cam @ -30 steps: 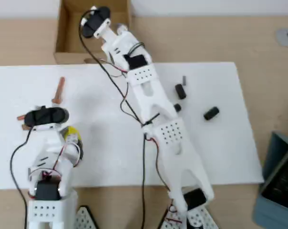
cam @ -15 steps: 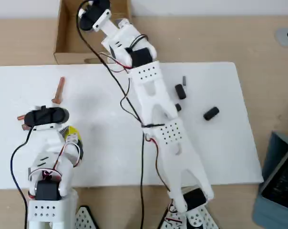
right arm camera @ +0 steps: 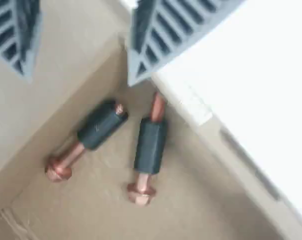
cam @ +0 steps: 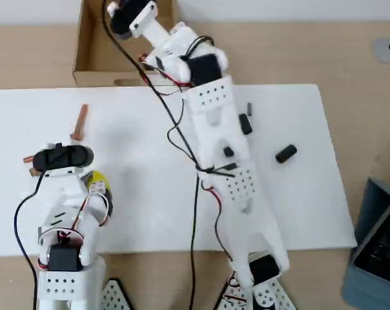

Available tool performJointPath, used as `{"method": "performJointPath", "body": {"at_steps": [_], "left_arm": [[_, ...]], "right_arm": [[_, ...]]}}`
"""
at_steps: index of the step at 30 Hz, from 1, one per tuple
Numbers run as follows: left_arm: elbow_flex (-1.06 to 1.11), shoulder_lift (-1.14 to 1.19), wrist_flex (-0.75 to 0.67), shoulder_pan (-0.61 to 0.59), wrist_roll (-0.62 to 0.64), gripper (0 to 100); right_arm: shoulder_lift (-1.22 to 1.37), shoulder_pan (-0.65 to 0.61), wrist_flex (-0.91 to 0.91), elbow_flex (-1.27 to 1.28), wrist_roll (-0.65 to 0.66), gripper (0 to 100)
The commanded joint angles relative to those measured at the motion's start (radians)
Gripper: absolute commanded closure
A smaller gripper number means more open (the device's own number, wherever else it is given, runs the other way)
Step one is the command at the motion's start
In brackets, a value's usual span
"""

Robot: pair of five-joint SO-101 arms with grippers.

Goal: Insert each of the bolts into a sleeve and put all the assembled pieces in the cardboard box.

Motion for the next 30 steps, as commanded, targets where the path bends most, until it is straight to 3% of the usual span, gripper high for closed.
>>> {"method": "performJointPath", "body": {"at_steps": [1,9,19,24,30], "left_arm": [[0.012,-0.010,0.006,0.000,0.000,100],[0.012,-0.010,0.006,0.000,0.000,100],[0.012,-0.010,0.006,0.000,0.000,100],[0.012,-0.010,0.006,0.000,0.000,100],[0.012,-0.010,0.006,0.000,0.000,100]], "right_arm": [[-0.168,0.018,0.109,-0.051,-0.002,85.3],[-0.312,0.038,0.344,-0.051,-0.009,85.3],[-0.397,0.147,0.351,-0.022,-0.163,85.3],[-0.553,0.188,0.351,0.220,-0.207,85.3],[-0.814,0.202,0.350,0.699,-0.275,85.1]]}}
